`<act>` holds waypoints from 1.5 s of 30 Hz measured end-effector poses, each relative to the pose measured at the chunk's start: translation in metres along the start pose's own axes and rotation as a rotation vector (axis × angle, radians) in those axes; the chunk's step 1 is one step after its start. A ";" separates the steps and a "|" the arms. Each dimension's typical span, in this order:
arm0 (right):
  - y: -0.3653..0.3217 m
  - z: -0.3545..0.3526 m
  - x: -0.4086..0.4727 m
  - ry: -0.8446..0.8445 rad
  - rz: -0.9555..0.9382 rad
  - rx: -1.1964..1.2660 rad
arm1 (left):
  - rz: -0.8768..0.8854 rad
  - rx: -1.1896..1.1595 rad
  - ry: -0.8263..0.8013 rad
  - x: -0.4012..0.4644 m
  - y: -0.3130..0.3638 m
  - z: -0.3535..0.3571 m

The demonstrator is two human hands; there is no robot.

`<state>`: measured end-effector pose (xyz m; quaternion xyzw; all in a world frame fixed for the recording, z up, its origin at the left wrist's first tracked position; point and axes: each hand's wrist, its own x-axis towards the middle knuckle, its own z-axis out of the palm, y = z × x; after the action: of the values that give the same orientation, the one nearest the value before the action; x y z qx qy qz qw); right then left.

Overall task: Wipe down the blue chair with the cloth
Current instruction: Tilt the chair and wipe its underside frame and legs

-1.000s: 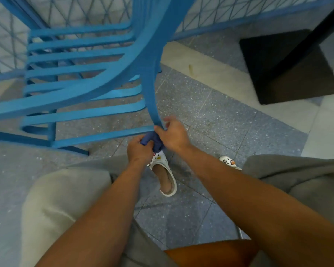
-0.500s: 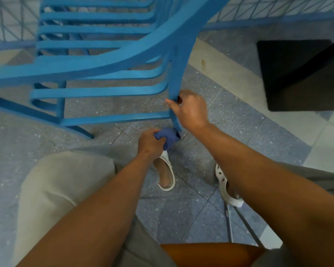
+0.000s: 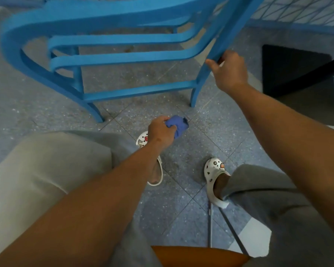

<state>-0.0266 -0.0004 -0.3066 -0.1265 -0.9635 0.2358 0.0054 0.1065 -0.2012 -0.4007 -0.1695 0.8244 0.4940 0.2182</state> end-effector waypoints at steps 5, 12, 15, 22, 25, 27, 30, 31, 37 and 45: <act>0.007 -0.007 0.022 -0.003 0.020 -0.010 | -0.003 -0.074 0.022 0.010 0.015 0.018; 0.020 -0.021 0.060 0.035 0.005 -0.064 | 0.014 -0.074 0.022 0.015 0.027 0.039; 0.026 -0.023 0.071 0.032 0.026 -0.036 | 0.014 -0.105 0.014 0.015 0.034 0.046; 0.035 -0.017 0.061 0.011 0.070 0.147 | 0.001 -0.224 0.049 0.023 0.051 0.053; 0.042 -0.007 0.033 -0.149 0.164 0.267 | -0.013 -0.269 0.050 0.027 0.054 0.055; 0.051 0.005 0.004 -0.337 0.173 0.218 | -0.023 -0.291 0.045 0.033 0.053 0.057; 0.069 0.028 -0.030 -0.551 0.222 0.259 | -0.058 -0.296 0.043 0.042 0.055 0.061; 0.073 0.035 -0.037 -0.616 0.258 0.305 | -0.073 -0.297 0.044 0.046 0.056 0.064; 0.103 0.075 -0.037 -0.762 0.343 0.556 | -0.142 -0.290 0.045 0.074 0.058 0.093; 0.158 0.101 0.007 -0.701 0.186 0.500 | -0.171 -0.335 0.032 0.108 0.054 0.140</act>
<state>-0.0021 0.0911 -0.4685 -0.1198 -0.8050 0.4897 -0.3129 0.0146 -0.0595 -0.4757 -0.2809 0.7167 0.6011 0.2149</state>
